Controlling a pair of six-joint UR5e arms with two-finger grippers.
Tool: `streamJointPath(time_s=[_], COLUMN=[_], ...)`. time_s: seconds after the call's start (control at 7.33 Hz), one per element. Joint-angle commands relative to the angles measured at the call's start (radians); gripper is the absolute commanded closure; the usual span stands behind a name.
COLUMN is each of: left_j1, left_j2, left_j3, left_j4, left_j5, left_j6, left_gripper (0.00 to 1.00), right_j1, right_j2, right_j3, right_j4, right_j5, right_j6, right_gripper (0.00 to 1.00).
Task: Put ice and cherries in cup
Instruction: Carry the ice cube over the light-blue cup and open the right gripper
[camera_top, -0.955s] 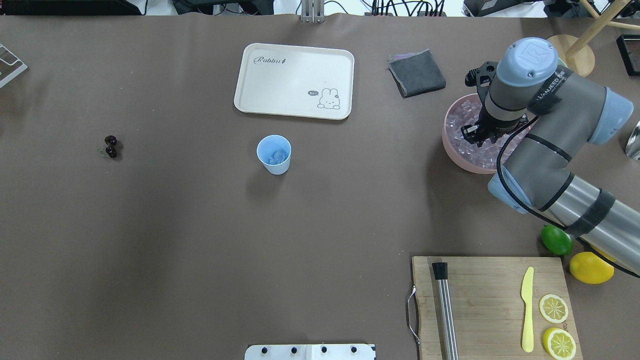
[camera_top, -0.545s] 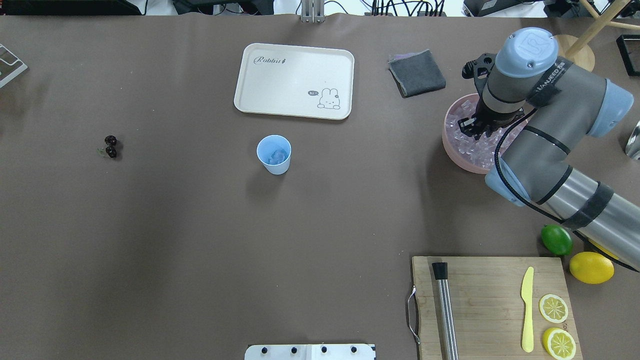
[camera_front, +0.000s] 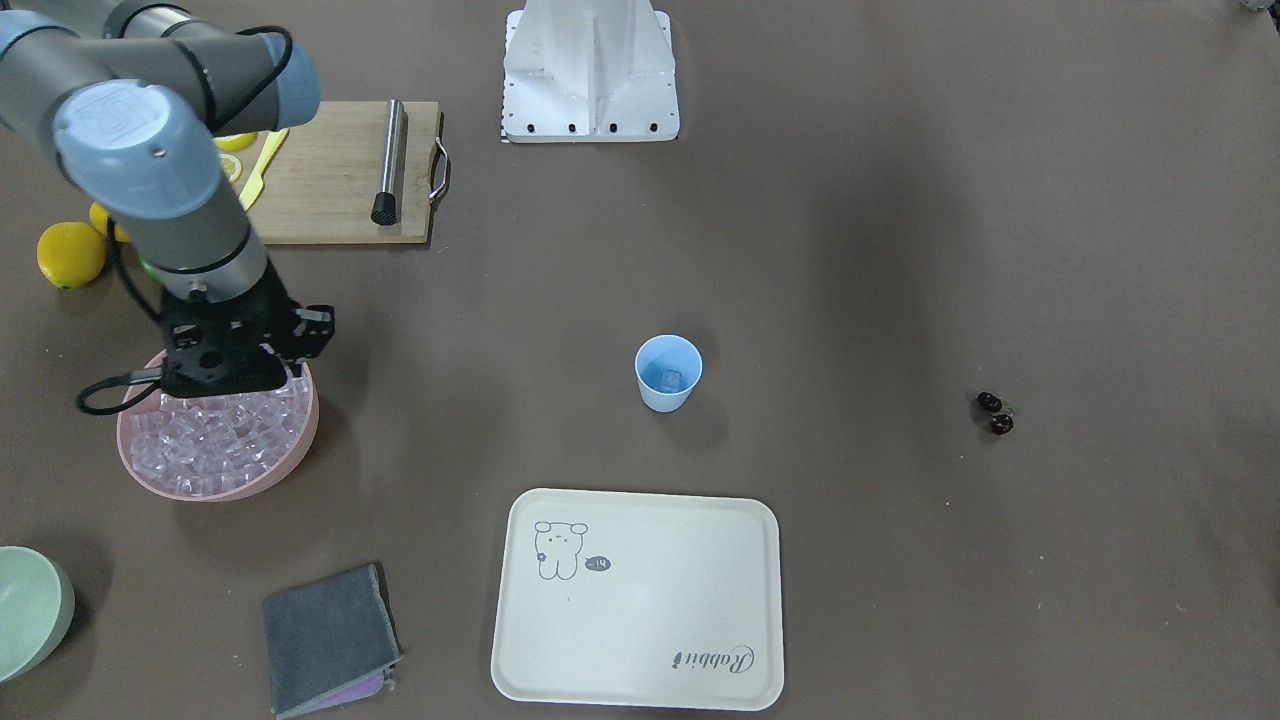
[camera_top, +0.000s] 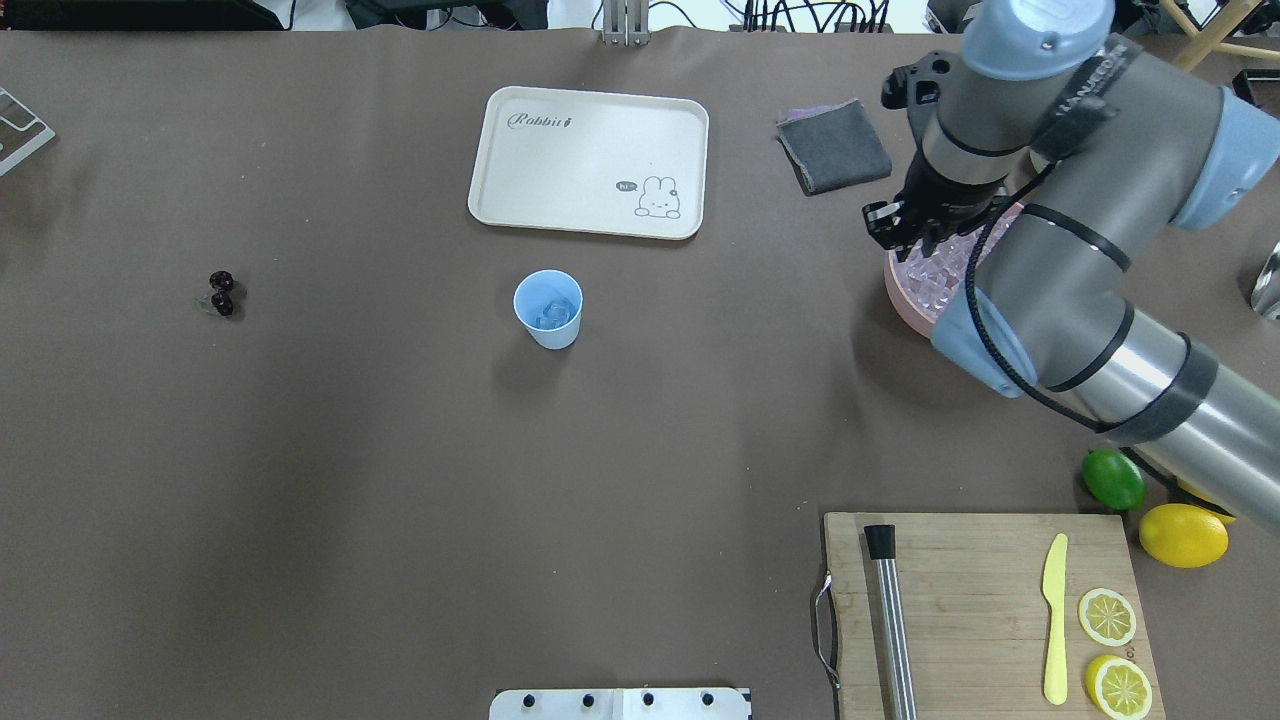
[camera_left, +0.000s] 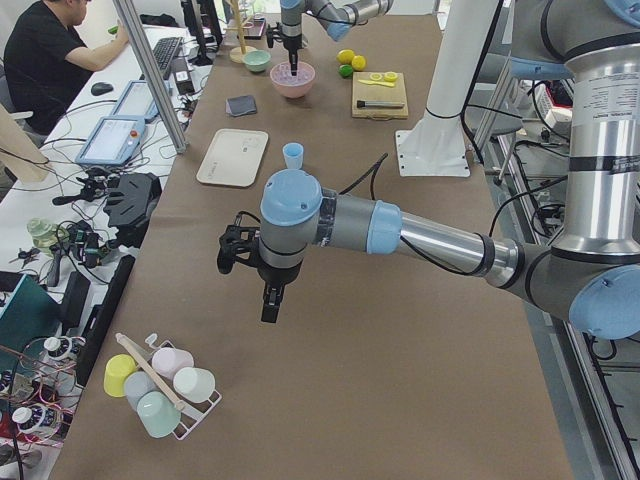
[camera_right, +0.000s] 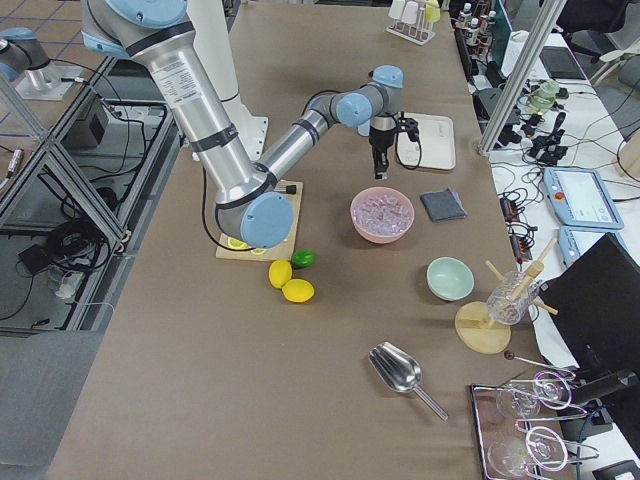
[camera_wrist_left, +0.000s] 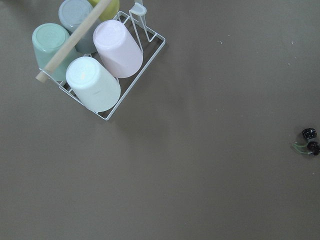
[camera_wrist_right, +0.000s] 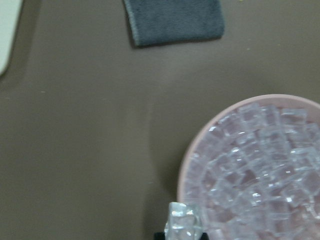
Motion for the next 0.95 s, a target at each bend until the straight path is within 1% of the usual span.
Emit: streamJointPath(time_s=[0.0, 0.14, 0.27, 0.41, 0.55, 0.68, 0.82], left_j1=[0.002, 0.000, 0.000, 0.002, 0.000, 0.000, 0.000], left_j2=[-0.009, -0.010, -0.009, -0.009, -0.009, -0.004, -0.004], left_j3=[0.008, 0.007, 0.008, 0.017, 0.019, 0.014, 0.020], left_j4=[0.002, 0.002, 0.002, 0.000, 0.000, 0.000, 0.000], left_j5=[0.000, 0.000, 0.000, 0.000, 0.000, 0.000, 0.000], left_j6=[0.000, 0.000, 0.000, 0.000, 0.001, 0.001, 0.003], left_gripper=[0.02, 0.02, 0.02, 0.02, 0.02, 0.02, 0.02], right_j1=[-0.140, -0.192, -0.234, -0.257, -0.260, -0.260, -0.265], right_j2=[0.304, 0.453, 0.509, 0.507, 0.513, 0.514, 0.514], right_j3=[-0.154, -0.313, -0.399, -0.428, -0.439, -0.439, -0.439], right_j4=[-0.035, -0.023, 0.009, 0.109, 0.124, 0.133, 0.148], right_j5=[-0.015, -0.050, -0.085, -0.111, -0.120, -0.122, -0.122], right_j6=[0.293, 0.405, 0.479, 0.545, 0.553, 0.555, 0.581], right_gripper=[0.87, 0.87, 0.86, 0.86, 0.86, 0.79, 0.78])
